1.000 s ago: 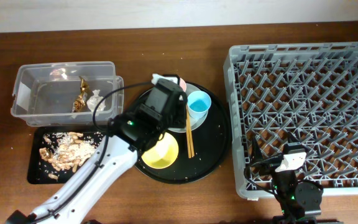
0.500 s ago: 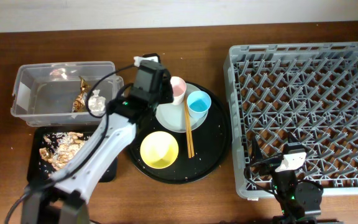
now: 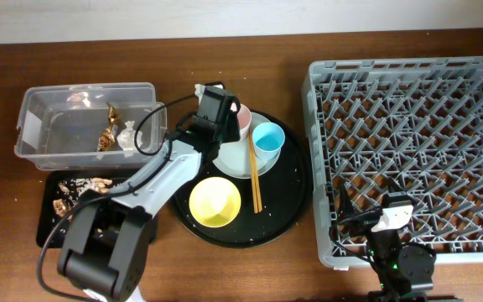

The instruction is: Sort waste into correct bins and load items into the dishwasher rack

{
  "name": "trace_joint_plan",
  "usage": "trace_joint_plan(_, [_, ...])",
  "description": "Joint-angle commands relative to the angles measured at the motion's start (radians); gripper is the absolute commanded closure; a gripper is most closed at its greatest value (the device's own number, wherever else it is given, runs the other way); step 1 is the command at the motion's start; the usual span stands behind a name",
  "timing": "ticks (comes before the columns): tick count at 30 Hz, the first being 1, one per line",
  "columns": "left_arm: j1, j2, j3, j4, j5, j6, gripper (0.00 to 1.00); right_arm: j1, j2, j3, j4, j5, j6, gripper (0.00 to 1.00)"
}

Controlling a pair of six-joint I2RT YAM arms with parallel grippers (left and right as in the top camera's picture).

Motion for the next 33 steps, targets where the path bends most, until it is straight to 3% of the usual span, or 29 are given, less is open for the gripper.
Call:
trace_joint_plan(1, [0.003,0.047,0.009,0.005,-0.008,0.013,0.65,0.005,-0.006,-0.007,-0.001,-0.002,-0.007,0.02])
trace_joint_plan(15, [0.003,0.046,0.009,-0.026,-0.005,0.013,0.85,0.005,-0.006,-0.007,-0.001,-0.002,-0.007,0.02])
trace_joint_plan(20, [0.016,0.025,0.010,-0.048,-0.004,0.013,0.99,0.005,-0.006,-0.007,-0.001,-0.002,-0.007,0.02])
trace_joint_plan(30, [0.039,-0.129,0.010,-0.125,0.013,0.013,0.99,0.005,-0.006,-0.007,-0.001,-0.002,-0.007,0.02])
trace_joint_plan(33, [0.077,-0.239,0.010,-0.189,0.202,0.013,0.99,0.005,-0.006,-0.007,-0.001,-0.002,-0.007,0.02])
